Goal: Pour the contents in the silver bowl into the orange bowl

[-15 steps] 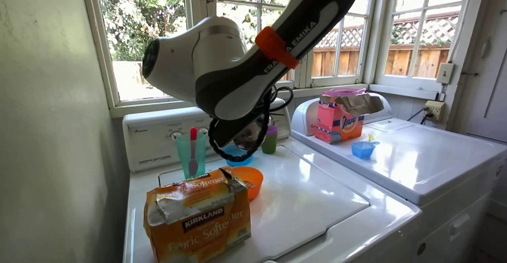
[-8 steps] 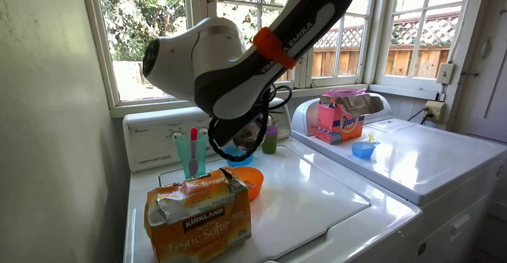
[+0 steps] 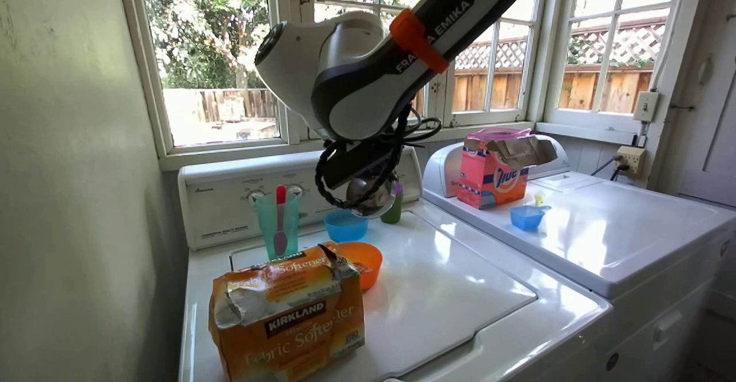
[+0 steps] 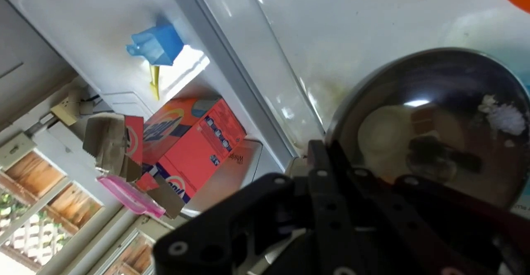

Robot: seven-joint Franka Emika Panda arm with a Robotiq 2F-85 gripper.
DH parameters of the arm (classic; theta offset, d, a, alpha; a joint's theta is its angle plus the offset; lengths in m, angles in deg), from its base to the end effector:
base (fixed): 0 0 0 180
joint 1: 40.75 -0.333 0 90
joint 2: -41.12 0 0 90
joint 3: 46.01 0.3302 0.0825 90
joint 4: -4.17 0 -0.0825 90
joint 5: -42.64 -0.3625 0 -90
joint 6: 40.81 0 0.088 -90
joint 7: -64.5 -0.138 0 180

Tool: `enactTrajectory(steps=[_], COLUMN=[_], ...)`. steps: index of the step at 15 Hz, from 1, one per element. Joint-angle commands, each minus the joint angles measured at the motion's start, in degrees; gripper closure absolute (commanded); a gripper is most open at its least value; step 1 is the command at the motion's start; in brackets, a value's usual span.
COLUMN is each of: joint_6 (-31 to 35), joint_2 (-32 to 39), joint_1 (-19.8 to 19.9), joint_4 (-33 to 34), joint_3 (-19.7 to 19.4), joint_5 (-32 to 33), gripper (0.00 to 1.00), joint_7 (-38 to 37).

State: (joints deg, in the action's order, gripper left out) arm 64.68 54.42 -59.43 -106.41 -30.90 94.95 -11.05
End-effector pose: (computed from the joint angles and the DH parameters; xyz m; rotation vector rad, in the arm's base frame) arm 0.5222 0.2372 0.3775 2.3713 -0.3898 0.5936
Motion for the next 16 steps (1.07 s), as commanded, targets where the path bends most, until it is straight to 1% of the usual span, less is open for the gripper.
enactTrajectory(steps=[1,3,4,5,6,7,9,10,11,13,14,16], joint_6=[8.49,11.82,12.09,12.76,9.21,9.43,9.42,9.42,9.68,13.55,14.1,15.6], joint_2=[-6.43,-8.92,-9.97,-10.55,-6.35,-6.8,-6.7,-6.56,-5.43,-5.21,-5.21,-5.99], joint_1=[3.07,4.09,4.32,4.25,3.54,3.67,3.59,3.55,3.63,5.05,5.45,6.73], joint_4=[-8.79,-13.47,-15.3,-16.67,-10.8,-11.8,-11.41,-11.14,-10.03,-10.35,-10.55,-11.91], joint_3=[-1.11,-2.02,-2.45,-2.72,-2.58,-2.71,-2.7,-2.7,-2.73,-3.45,-3.86,-4.98], joint_5=[-7.16,-10.23,-11.66,-11.31,-9.51,-9.48,-9.47,-9.48,-9.74,-12.85,-14.47,-19.67], gripper=[0.99,0.99,0.99,0.99,0.99,0.97,0.97,0.99,0.99,0.99,0.99,0.99], joint_7=[-1.29,-2.7,-4.35,-5.89,-2.37,-2.57,-2.35,-2.33,-1.52,0.73,1.08,2.3])
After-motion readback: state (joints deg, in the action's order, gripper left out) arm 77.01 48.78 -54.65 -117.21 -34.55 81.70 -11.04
